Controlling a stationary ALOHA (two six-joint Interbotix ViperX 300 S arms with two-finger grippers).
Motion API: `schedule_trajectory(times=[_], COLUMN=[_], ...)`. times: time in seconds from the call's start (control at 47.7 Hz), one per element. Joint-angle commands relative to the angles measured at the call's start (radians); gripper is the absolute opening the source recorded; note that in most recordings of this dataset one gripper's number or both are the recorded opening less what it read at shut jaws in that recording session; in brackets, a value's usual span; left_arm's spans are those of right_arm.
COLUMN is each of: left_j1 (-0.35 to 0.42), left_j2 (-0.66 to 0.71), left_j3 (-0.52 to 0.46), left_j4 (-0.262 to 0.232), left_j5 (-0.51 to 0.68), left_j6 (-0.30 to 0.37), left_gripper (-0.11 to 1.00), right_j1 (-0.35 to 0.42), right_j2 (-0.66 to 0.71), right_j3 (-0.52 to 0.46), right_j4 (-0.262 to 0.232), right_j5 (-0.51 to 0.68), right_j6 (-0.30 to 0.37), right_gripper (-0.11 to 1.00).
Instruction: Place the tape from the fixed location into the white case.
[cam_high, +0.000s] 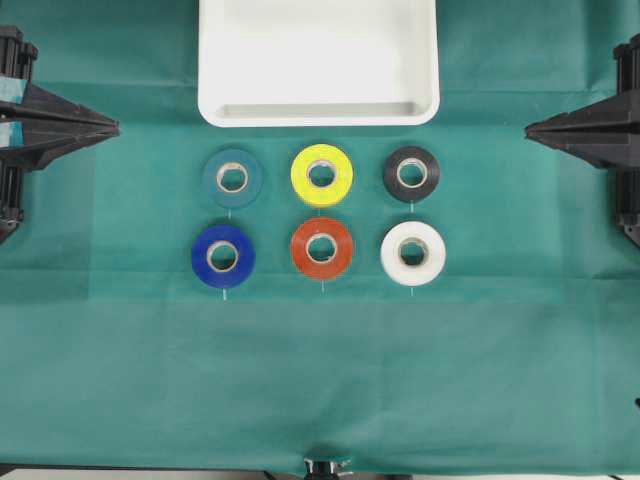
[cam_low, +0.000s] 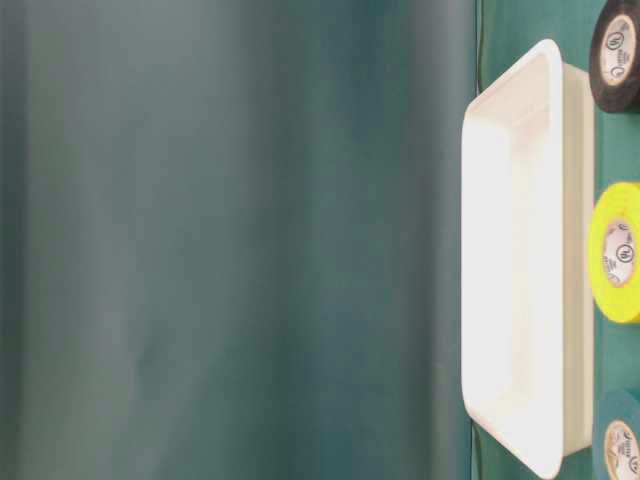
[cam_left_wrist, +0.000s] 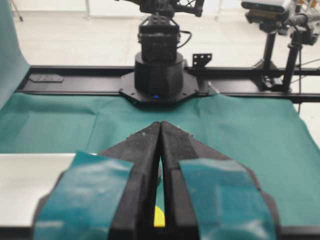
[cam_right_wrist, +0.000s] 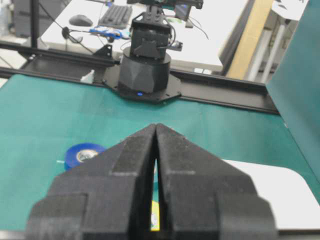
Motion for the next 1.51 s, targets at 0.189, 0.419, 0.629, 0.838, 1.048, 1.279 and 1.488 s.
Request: schedule_trajectory(times=[0.189, 0.419, 0.629, 0.838, 1.048, 1.279, 1.488], left_j1=[-0.005, -0.005, -0.005, -0.005, -0.005, -0.005, -0.005], left_j2=[-0.02, -0.012, -0.009, -0.009, -0.009, -0.006, 0.008], left_j3=[-0.023, -0.023, -0.023, -0.023, -0.023, -0.021, -0.021], left_j4=[-0.005, -0.005, -0.005, -0.005, -0.005, -0.009, -0.009], left_j5=[0.069, 0.075, 0.077, 0.077, 0.077, 0.077, 0.086], left_j6=[0.003, 0.003, -0.002, 0.0, -0.002, -0.005, -0.005], left_gripper=[0.0, 0.0, 0.0, 0.0, 0.06, 0.55, 0.99], right_j1=[0.0, -0.002, -0.002, 0.0, 0.0, 0.0, 0.0], right_j2=[0.021, 0.021, 0.021, 0.021, 0.021, 0.021, 0.021], right_j3=[-0.054, -0.054, -0.054, -0.054, -0.054, -0.054, -0.054], right_j4=[0.003, 0.003, 0.003, 0.002, 0.002, 0.002, 0.0], right_j5=[0.041, 0.044, 0.044, 0.046, 0.046, 0.046, 0.051], right_j6=[0.002, 0.002, 0.002, 0.002, 0.002, 0.002, 0.002], right_gripper=[-0.01, -0.01, -0.01, -0.01, -0.01, -0.01, -0.01])
